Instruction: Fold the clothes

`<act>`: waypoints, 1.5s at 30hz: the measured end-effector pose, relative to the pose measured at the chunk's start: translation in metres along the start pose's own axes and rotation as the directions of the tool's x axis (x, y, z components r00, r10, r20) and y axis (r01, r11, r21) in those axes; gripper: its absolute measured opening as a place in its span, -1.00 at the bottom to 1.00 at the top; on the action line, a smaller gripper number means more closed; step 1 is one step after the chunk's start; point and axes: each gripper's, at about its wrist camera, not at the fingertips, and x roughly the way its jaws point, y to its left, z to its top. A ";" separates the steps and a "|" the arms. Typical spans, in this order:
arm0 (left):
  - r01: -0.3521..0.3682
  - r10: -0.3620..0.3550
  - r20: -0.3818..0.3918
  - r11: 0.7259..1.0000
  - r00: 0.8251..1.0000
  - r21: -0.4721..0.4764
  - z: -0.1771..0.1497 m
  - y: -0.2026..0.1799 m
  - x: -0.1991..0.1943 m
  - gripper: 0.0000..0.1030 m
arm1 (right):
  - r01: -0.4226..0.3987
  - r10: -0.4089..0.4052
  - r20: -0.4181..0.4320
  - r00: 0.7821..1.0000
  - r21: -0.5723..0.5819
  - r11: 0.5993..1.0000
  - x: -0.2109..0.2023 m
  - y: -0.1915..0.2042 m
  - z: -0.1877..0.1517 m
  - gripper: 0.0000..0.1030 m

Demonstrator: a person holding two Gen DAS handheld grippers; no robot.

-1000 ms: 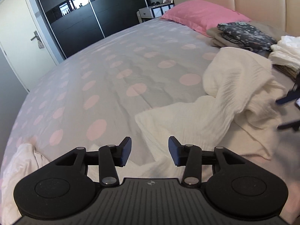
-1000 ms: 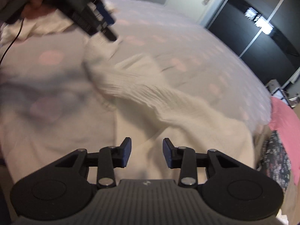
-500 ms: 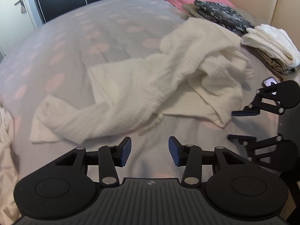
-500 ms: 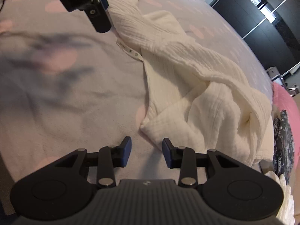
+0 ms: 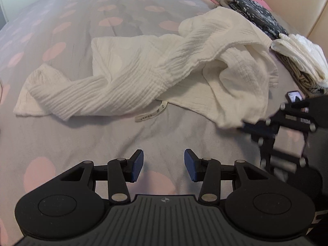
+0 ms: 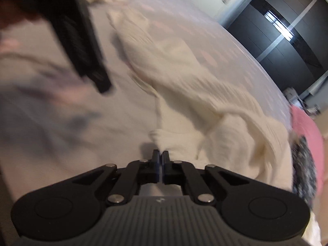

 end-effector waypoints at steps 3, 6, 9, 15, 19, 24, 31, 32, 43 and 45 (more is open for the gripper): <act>-0.001 0.001 0.008 0.999 1.000 -0.048 -0.002 0.006 -0.010 -0.19 | -0.088 0.090 0.064 0.994 -0.040 0.995 -0.018 0.019 0.013 -0.96; -0.002 0.003 0.015 0.995 1.000 -0.095 -0.004 0.012 -0.020 -0.18 | -0.149 0.156 0.091 0.984 -0.075 0.986 -0.029 0.037 0.023 -0.96; 0.001 0.000 0.009 0.990 1.000 -0.139 -0.009 0.018 -0.028 -0.17 | -0.200 0.207 0.093 0.974 -0.078 0.977 -0.035 0.047 0.030 -0.96; 0.003 -0.011 -0.039 0.979 0.999 -0.204 -0.022 0.027 -0.030 -0.17 | -0.238 0.246 0.094 0.965 -0.090 0.967 -0.046 0.063 0.037 -0.96; 0.001 -0.016 -0.062 0.971 0.998 -0.240 -0.028 0.032 -0.030 -0.17 | -0.225 0.228 0.025 0.973 -0.097 0.970 -0.038 0.065 0.036 -0.86; 0.043 -0.062 -0.072 0.970 0.995 -0.239 -0.033 0.025 -0.026 -0.17 | -0.203 0.208 0.020 0.978 -0.140 0.969 -0.040 0.069 0.033 -0.23; 0.105 -0.127 -0.084 0.968 0.988 -0.229 -0.041 0.011 -0.021 -0.06 | -0.149 0.145 -0.035 0.989 -0.183 0.972 -0.032 0.070 0.026 -0.21; 0.109 -0.132 -0.087 0.967 0.987 -0.229 -0.041 0.009 -0.020 -0.04 | -0.147 0.142 -0.039 0.989 -0.193 0.970 -0.032 0.071 0.025 -0.21; 0.065 -0.111 -0.114 0.937 0.987 -0.342 -0.035 0.014 0.012 -0.79 | -0.087 0.081 -0.031 0.996 -0.271 0.959 -0.026 0.068 0.015 0.02; 0.051 -0.092 -0.109 0.941 0.990 -0.335 -0.034 0.014 0.011 -0.86 | -0.020 0.015 -0.017 1.000 -0.345 0.938 -0.021 0.066 0.008 0.08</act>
